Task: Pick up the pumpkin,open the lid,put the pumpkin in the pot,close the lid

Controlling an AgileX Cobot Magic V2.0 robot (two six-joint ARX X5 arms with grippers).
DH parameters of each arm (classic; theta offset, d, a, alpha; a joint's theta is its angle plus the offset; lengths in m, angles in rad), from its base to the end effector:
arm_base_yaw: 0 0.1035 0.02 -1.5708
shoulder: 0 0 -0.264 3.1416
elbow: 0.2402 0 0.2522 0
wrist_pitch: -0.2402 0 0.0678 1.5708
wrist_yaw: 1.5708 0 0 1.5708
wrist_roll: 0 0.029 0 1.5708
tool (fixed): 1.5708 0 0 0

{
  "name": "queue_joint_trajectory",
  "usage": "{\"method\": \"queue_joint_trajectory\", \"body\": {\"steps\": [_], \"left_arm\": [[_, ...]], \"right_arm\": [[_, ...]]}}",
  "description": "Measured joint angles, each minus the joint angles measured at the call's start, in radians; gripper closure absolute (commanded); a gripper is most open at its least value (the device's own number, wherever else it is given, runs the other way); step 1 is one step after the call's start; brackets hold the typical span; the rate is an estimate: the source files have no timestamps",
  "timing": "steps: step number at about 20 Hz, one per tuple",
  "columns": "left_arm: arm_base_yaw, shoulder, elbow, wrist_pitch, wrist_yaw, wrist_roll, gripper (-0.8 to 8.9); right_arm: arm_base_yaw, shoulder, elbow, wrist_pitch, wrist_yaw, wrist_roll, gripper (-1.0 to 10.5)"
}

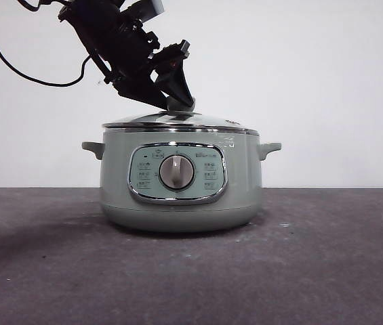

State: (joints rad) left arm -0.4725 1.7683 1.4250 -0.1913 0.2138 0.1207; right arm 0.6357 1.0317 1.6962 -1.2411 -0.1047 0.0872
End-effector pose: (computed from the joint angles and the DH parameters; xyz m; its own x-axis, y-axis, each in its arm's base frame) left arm 0.3582 -0.1900 0.2874 0.6522 -0.5716 -0.4979 0.6575 0.7534 -0.0037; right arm 0.0958 0.0745 0.4757 0.6088 0.5791 -0.5422 -0.6203 0.7736 0.1298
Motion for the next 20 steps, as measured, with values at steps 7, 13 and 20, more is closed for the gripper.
{"method": "queue_joint_trajectory", "body": {"steps": [7,13,20], "left_arm": [[-0.003,0.0,0.002,-0.01,-0.003,-0.001,8.03],[-0.005,0.0,0.008,-0.026,-0.009,-0.013,3.39],[-0.009,-0.059,0.008,-0.097,-0.005,-0.017,3.39]], "right_arm": [[0.0,0.0,0.0,0.0,0.0,0.0,3.5],[0.0,0.0,0.0,0.0,0.0,0.0,3.5],[0.0,0.0,0.0,-0.037,0.0,0.0,3.5]]}}
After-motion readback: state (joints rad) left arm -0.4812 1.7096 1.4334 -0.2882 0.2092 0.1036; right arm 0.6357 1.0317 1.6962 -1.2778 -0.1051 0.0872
